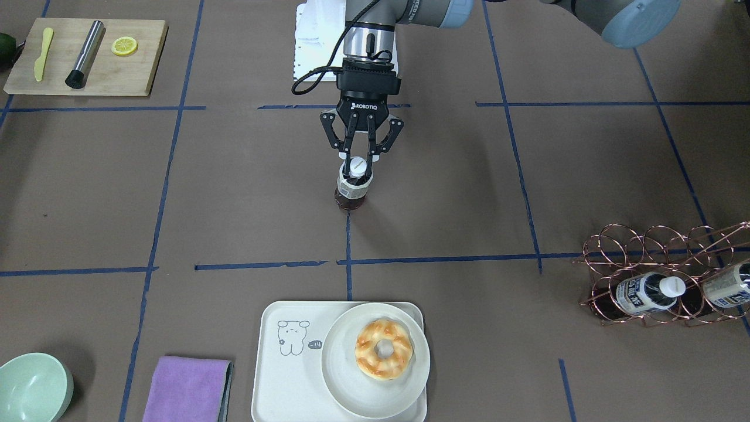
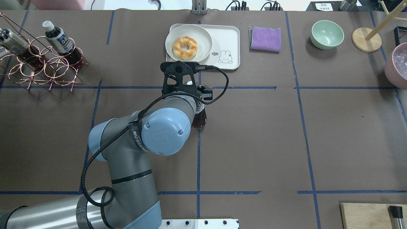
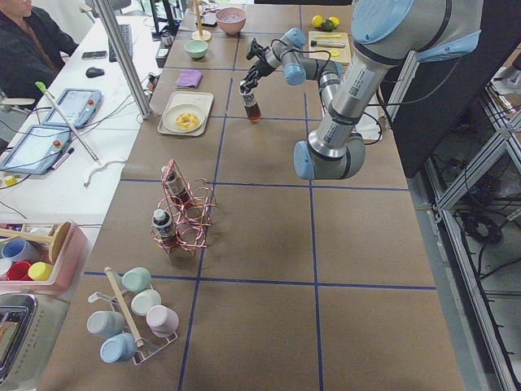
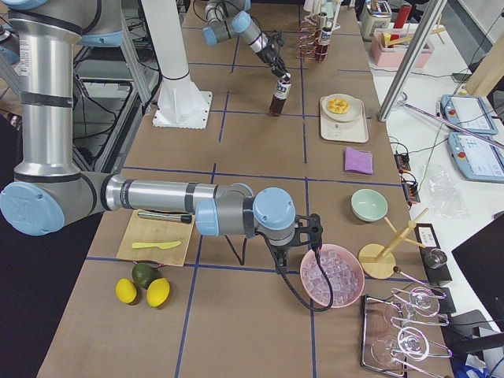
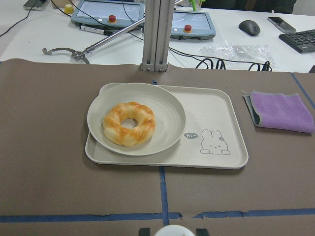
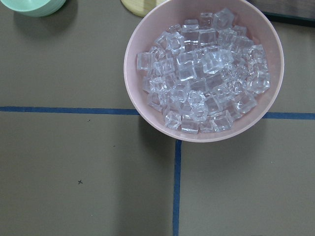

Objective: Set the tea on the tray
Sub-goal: 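Carry the bottle with the left gripper to the table center and lower it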

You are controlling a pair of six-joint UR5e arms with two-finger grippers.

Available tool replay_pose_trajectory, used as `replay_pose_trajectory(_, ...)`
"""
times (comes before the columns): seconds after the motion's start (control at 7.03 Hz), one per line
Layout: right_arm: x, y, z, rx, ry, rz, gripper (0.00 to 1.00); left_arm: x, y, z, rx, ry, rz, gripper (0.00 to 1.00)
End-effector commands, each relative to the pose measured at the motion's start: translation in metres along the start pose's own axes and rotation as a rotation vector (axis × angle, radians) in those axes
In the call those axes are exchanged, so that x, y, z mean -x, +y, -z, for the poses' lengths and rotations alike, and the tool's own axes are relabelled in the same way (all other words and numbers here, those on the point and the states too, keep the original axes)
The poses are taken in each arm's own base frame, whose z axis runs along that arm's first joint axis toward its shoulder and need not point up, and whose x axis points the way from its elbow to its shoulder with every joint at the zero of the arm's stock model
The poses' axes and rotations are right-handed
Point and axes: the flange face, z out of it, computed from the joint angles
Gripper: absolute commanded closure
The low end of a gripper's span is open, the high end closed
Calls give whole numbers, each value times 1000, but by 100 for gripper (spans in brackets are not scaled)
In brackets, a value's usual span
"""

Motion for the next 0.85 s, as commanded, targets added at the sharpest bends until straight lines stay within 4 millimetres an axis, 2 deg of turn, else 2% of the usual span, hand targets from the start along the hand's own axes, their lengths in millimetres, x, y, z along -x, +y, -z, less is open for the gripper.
replay_pose_trajectory(0.0,0,1,0,0,0,0,0,0,0,1,0,2,0,37)
replay_pose_trajectory(0.14,0,0,-1,1,0,1,0,0,1,0,0,0,0,36)
replay_pose_trajectory(0.28,-1,1,-1,1,0,-1,0,0,0,1,0,2,0,21)
replay_pose_trajectory(0.43,0,1,-1,2,0,-1,0,0,-1,3,-1,5,2,0)
replay_pose_trajectory(0.71,-1,1,-1,1,0,-1,0,-1,-5,11,-5,20,13,0)
